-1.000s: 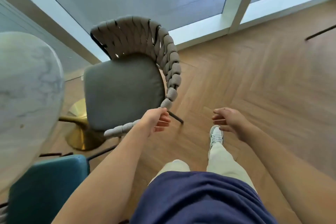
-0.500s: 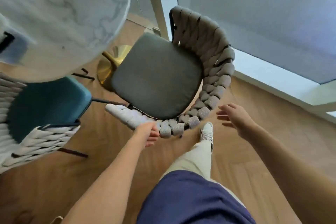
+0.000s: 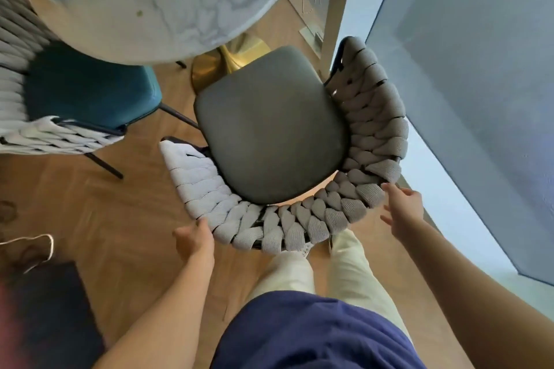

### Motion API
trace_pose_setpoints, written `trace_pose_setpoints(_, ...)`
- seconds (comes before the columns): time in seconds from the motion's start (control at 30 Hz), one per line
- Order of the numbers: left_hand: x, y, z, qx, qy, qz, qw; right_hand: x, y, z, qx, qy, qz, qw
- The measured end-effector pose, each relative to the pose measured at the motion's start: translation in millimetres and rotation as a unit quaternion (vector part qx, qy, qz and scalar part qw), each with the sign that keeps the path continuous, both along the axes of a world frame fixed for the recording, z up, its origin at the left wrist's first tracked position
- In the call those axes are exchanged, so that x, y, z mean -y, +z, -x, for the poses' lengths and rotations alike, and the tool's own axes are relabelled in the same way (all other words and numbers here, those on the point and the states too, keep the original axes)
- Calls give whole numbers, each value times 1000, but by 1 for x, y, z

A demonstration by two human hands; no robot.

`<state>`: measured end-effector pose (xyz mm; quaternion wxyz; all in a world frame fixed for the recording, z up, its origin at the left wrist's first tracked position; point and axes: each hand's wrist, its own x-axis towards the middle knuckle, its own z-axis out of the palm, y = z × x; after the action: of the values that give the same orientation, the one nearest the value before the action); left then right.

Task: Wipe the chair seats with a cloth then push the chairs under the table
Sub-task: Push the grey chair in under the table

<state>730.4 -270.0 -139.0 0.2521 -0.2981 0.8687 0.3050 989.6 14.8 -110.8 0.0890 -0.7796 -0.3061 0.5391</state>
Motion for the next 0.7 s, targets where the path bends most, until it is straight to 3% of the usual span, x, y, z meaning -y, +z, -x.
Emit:
trace_pose_setpoints(0.13,-26,20,-49,71,201,-122,969,-46,-10,1,-80,4,76,994)
trace_pose_setpoints(0.27,-38,5,-68,147,263,-203,931,-64,-18,15,-105,45,109,988)
trace_pose_setpoints(0.37,-41,-8,-67,174,283,-221,917,-65,-26,23,-88,52,102,990)
trace_pose_setpoints(0.53,-41,-21,-59,137,311,-205,918,-65,-31,30,-80,8,69,994)
trace_pose_setpoints(0.7,-52,-15,-56,124,290,-143,938,-70,-28,38,-85,1,59,995)
